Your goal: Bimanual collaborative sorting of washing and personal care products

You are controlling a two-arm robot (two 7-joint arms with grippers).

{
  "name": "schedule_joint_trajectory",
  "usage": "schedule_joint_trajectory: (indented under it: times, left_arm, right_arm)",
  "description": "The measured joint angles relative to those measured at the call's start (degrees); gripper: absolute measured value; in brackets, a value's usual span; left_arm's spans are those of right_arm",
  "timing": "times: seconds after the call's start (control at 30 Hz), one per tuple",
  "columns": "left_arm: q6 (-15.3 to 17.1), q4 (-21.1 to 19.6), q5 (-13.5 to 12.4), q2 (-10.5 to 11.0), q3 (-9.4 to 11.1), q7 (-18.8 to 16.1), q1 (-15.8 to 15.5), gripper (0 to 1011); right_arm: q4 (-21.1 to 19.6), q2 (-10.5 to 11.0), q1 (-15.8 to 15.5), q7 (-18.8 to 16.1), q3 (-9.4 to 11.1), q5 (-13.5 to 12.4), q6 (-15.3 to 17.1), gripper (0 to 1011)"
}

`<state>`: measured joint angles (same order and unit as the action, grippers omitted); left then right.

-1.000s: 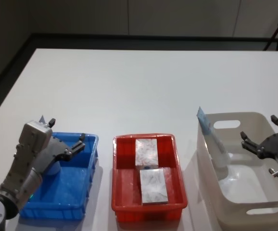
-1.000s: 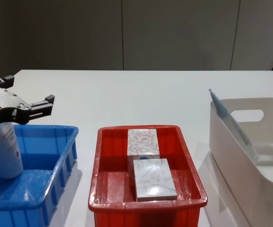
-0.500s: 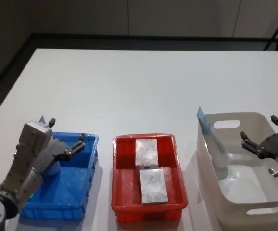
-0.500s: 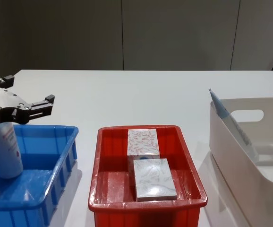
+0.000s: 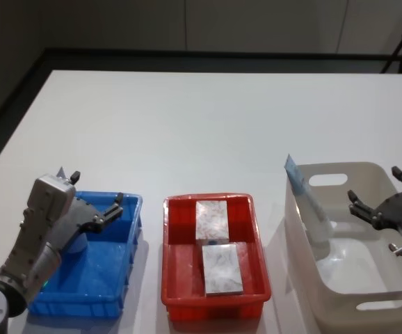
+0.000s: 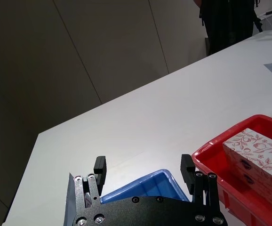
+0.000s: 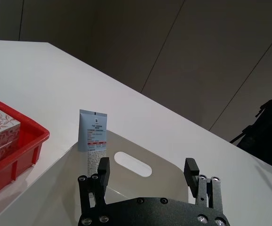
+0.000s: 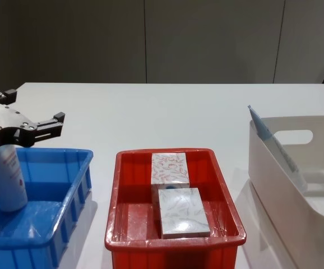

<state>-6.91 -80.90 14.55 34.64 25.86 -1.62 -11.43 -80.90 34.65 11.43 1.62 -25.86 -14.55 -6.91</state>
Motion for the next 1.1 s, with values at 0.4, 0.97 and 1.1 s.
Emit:
schedule_joint_trajectory:
  times: [0.4,0.97,1.1]
  left_arm:
    - [0.01,0.0,0.0,0.0,0.0,0.0,0.0,1002]
    - [0.01,0.0,0.0,0.0,0.0,0.0,0.0,1002]
    - [0.01,0.0,0.0,0.0,0.0,0.0,0.0,1002]
  right_arm:
    - [0.0,0.0,0.0,0.0,0.0,0.0,0.0,1001]
    - [0.0,0.0,0.0,0.0,0.0,0.0,0.0,1001]
    - [0.0,0.0,0.0,0.0,0.0,0.0,0.0,1001]
